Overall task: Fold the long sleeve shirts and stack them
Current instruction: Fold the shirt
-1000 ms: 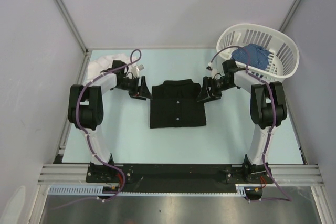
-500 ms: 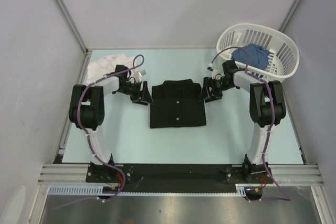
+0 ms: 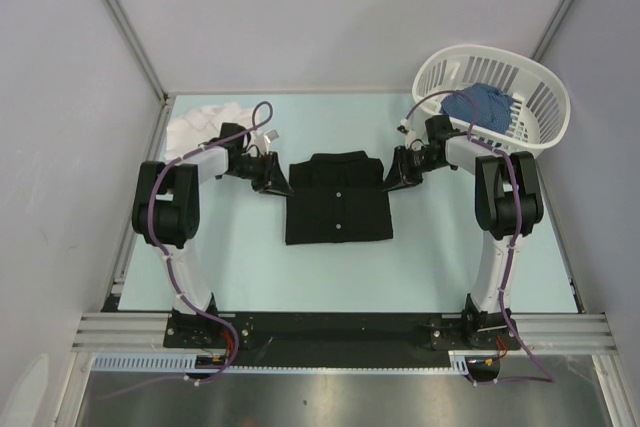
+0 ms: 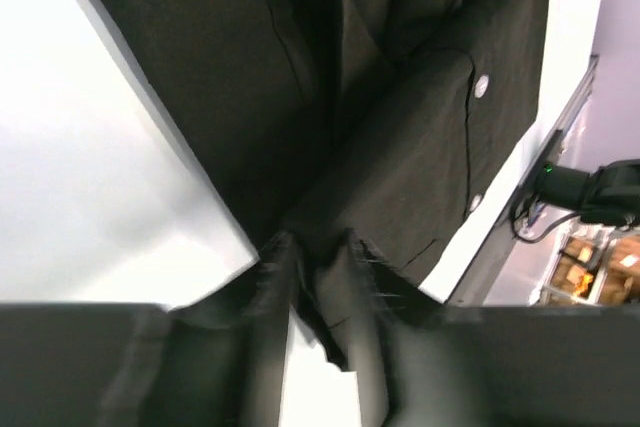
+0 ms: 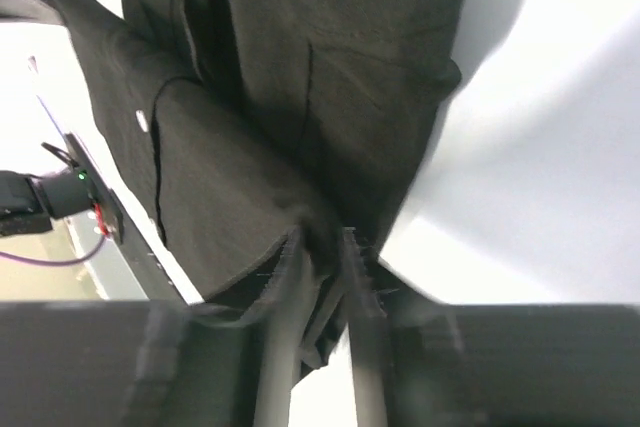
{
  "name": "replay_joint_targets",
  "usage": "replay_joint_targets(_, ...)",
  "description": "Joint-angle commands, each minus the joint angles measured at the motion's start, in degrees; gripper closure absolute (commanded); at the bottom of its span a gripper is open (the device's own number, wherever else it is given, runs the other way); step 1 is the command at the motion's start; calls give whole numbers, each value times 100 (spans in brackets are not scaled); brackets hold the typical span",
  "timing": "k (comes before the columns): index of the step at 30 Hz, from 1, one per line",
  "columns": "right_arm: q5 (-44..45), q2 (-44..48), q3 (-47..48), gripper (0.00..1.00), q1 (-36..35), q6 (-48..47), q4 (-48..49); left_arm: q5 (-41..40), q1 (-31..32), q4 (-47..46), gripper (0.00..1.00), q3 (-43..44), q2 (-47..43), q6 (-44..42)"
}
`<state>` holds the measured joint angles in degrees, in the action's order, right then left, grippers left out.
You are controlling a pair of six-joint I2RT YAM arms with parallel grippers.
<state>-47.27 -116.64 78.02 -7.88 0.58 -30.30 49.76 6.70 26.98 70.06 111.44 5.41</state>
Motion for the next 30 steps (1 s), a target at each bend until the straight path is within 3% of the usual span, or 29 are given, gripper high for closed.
replay_joint_targets(1, -318, 80, 73, 93, 23, 109, 218, 210, 60, -246, 81, 16, -60, 171)
replay_joint_targets(2, -336, 115, 99, 100, 41, 135, 209, 201, 60, -255, 93, 34, -96, 171)
replay_joint_targets(4, -362, 246, 135, 100, 76, 231, 253, 175, 60, -281, 100, 25, -192, 153)
replay_joint_targets(15, -134, 203, 987, 100, 173, 469, 587, 60, 51, -141, 100, 877, -53, 22)
replay_joint_targets(30, 147, -1035, 2638, 100, 85, 777, 1369, -448, -134, -149, 100, 2512, 1125, 224)
